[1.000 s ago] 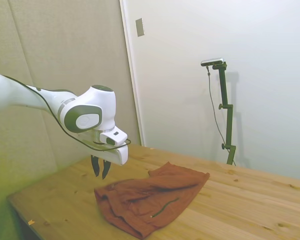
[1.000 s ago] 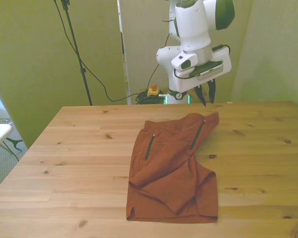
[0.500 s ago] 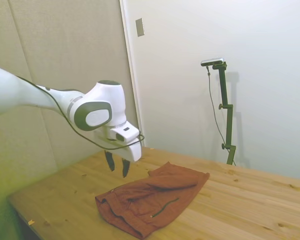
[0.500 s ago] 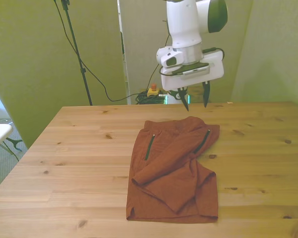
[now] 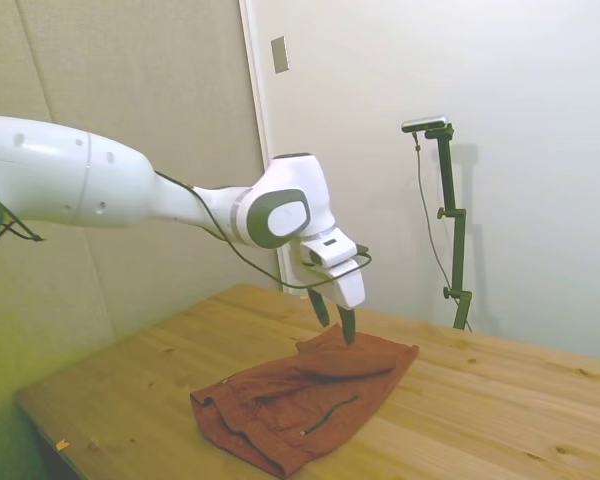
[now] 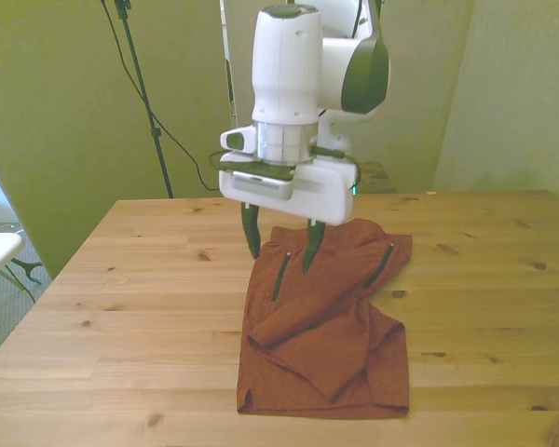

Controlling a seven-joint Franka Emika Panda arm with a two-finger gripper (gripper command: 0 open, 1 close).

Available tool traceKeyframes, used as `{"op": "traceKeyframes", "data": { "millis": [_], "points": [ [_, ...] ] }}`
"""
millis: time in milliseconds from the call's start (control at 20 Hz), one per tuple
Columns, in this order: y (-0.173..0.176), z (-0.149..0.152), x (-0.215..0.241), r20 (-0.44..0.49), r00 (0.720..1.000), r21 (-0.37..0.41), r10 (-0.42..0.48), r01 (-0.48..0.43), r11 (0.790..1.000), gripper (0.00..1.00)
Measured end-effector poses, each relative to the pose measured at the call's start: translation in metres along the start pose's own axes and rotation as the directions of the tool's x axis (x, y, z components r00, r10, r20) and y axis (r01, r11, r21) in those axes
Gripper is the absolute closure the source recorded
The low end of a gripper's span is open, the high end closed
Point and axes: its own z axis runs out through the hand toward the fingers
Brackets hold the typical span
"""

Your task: Unfold the shorts

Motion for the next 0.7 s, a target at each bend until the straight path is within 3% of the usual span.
{"op": "traceKeyframes", "data": {
  "millis": [250,650,700],
  "points": [
    [-0.031,0.038,0.008,-0.089,0.982,-0.054,0.169,-0.174,0.983,0.0],
    [-0.061,0.081,0.003,-0.089,0.982,-0.092,0.169,-0.177,0.98,0.0],
    [-0.062,0.085,0.003,-0.088,0.982,-0.098,0.168,-0.176,0.979,1.0]
  ]
}}
